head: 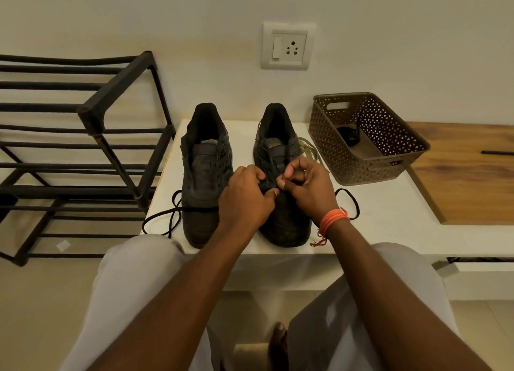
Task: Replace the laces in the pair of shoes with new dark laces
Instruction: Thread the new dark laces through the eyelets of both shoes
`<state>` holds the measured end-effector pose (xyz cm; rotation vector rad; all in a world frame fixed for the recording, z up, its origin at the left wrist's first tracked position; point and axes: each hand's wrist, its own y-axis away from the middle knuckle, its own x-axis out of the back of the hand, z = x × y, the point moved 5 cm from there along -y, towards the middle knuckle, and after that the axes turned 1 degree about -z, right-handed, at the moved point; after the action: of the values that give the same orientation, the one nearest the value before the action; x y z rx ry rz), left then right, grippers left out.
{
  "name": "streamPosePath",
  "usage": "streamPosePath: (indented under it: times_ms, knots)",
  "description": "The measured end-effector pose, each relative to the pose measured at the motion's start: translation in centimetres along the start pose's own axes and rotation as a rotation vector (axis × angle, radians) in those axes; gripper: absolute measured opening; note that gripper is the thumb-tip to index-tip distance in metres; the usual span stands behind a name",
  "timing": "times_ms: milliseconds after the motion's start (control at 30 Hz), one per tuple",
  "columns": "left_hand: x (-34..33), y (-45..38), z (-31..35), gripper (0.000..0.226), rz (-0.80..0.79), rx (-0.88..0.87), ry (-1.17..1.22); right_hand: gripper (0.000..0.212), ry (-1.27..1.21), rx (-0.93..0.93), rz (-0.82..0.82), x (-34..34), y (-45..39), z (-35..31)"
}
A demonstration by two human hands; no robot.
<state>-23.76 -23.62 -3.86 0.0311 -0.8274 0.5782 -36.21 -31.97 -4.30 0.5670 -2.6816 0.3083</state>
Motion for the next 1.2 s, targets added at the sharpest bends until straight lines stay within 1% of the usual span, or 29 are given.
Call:
streamPosePath:
  times_ms: [100, 167, 267, 467, 667, 767, 967, 1067, 1133, 1200]
  knots:
    - [0.1, 0.1, 0.0, 0.038, 0.007, -0.005, -0.002, 0.031, -0.060, -0.029, -0.019, -0.1, -0.2, 0.3]
    - [0.0, 0.2, 0.1, 0.044, 0.001, -0.004, -0.011, 0.034, -0.115, -0.055, -0.041, -0.2, -0.3, 0.2]
    - [0.0, 0.2, 0.0, 0.048, 0.029, 0.030, 0.032, 0.038, -0.159, -0.072, -0.069, -0.2, -0.4, -0.2]
    - [0.1, -0.1, 0.0, 0.036, 0.070, 0.088, 0.119, 0.042, -0.191, -0.086, -0.088, -0.3, -0.8, -0.2]
    - [0.3, 0.7, 0.6, 0.020, 0.147, 0.117, 0.204, 0.043, -0.227, -0.089, -0.035, -0.4, -0.5, -0.5]
    - [0.3, 1.1, 0.9, 0.016, 0.175, 0.117, 0.208, 0.042, -0.216, -0.103, 0.049, -0.6, 0.0, 0.1]
    - [0.3, 1.2, 0.7, 0.023, 0.166, 0.159, 0.248, 0.041, -0.153, -0.102, 0.182, -0.9, 1.1, 0.2]
    - [0.0, 1.0, 0.3, 0.026, 0.142, 0.171, 0.267, 0.040, -0.128, -0.109, 0.163, -0.9, 0.8, 0.5]
    - [-0.1, 0.9, 0.1, 0.028, 0.122, 0.154, 0.263, 0.038, -0.060, -0.100, 0.120, -0.7, 0.4, 0.5]
    - [-0.1, 0.7, -0.2, 0.024, 0.097, 0.117, 0.243, 0.037, 0.023, -0.082, 0.096, -0.7, 0.2, 0.3]
